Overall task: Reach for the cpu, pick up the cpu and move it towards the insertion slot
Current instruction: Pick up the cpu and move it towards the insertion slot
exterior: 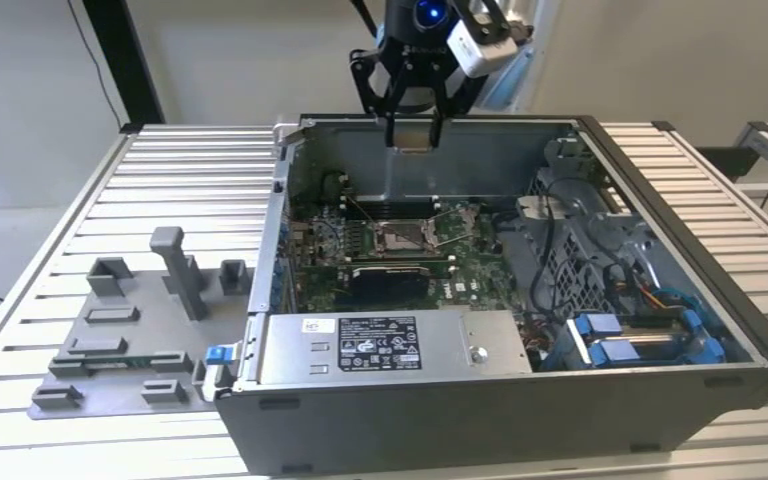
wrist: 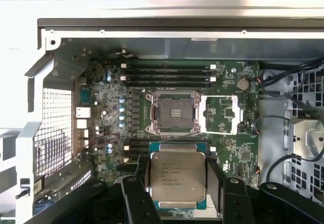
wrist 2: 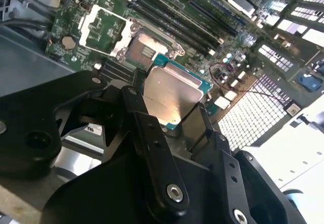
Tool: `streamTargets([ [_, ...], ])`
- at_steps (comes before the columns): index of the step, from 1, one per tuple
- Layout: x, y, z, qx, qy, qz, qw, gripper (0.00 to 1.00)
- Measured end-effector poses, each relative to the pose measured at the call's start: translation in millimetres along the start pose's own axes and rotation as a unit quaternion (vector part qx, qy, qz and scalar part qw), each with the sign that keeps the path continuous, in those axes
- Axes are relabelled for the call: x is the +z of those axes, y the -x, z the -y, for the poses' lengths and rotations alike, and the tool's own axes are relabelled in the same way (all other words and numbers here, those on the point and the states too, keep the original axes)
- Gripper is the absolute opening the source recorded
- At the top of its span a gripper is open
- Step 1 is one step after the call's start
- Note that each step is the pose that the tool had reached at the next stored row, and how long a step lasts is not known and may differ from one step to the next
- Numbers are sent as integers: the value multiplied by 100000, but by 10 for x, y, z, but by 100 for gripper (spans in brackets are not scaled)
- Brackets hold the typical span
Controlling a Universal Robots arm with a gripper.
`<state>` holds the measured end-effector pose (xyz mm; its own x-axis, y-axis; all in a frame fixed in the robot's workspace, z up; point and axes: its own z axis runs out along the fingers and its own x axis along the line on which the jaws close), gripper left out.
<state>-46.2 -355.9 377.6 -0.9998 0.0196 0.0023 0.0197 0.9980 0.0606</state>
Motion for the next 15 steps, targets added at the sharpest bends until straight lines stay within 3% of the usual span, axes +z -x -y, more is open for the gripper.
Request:
streamTargets([
  [15,35,-3,-151,2113,6,131,99978,0],
])
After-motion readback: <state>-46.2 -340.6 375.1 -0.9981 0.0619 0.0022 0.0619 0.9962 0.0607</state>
